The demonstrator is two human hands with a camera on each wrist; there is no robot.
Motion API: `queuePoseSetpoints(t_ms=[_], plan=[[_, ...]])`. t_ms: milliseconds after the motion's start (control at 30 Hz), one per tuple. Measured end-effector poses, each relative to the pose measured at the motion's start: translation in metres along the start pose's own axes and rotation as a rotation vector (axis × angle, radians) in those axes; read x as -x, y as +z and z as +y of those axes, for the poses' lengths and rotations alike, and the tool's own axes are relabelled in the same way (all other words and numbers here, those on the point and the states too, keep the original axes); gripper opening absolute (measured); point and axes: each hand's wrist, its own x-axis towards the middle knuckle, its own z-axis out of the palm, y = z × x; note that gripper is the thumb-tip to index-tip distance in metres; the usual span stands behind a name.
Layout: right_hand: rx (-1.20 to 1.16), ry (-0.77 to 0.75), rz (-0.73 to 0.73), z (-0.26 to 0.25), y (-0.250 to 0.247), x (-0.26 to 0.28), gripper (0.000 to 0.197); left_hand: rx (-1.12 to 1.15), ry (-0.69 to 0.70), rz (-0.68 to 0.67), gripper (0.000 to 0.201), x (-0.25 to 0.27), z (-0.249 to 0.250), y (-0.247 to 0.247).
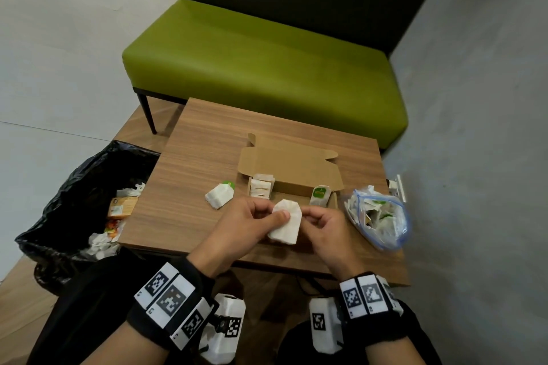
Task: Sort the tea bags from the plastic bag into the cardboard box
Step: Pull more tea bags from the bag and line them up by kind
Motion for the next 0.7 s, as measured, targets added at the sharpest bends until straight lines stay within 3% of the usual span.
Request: queuePoseSetpoints(t_ms=[200, 400, 533, 700], plan=[[-0.156, -0.036, 0.106, -0.015, 0.001, -0.01, 0.013, -0.088, -0.023, -0.017, 0.017, 0.002, -0.011, 0.003], [-0.252, -0.036, 0.156, -0.012, 0.015, -0.011, 0.023, -0.113, -0.088, 0.034, 0.021, -0.005, -0.018, 0.008], [-0.178, -0.13, 0.135, -0.007, 0.011, -0.009, 0.015, -0.039, -0.158, 0.065, 0.027, -0.013, -0.02, 0.008], [-0.026, -0.184, 0.097, -0.004, 0.003, -0.012, 0.021, 0.194, -0.242, 0.033, 0.025, -0.021, -0.01, 0.009]])
